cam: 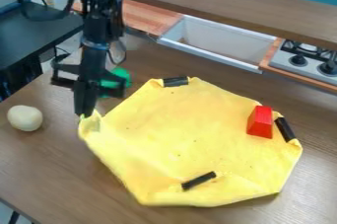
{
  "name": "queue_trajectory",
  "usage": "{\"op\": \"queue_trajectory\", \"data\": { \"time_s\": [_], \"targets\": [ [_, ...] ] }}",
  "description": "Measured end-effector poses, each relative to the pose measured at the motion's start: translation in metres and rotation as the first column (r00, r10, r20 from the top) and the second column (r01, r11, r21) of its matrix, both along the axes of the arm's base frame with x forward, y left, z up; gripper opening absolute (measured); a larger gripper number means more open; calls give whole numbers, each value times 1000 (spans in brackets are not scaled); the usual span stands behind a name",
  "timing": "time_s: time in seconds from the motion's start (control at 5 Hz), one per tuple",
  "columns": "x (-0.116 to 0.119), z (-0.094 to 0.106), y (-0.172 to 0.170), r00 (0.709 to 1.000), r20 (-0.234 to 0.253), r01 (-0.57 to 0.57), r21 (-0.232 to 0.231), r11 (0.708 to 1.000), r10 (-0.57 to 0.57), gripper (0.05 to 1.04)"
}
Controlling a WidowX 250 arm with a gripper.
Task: Unfold the cloth from top right to bottom left
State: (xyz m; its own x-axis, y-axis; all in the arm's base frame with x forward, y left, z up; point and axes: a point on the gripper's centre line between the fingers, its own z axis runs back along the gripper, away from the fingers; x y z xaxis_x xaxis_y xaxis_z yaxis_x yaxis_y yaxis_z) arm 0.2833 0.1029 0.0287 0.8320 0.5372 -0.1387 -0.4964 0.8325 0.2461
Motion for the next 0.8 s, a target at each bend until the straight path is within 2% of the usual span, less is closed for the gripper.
{"op": "queue_trajectory", "data": {
  "time_s": [0.2,0.4,0.6,0.8],
  "targets": [
    [-10,0,2,998,55,30,136,990,-38,62],
    [-19,7,11,996,83,-54,152,987,41,209],
    [-27,19,16,988,96,-130,144,981,117,473],
    [-28,19,18,990,57,-138,152,979,130,750]
  ]
}}
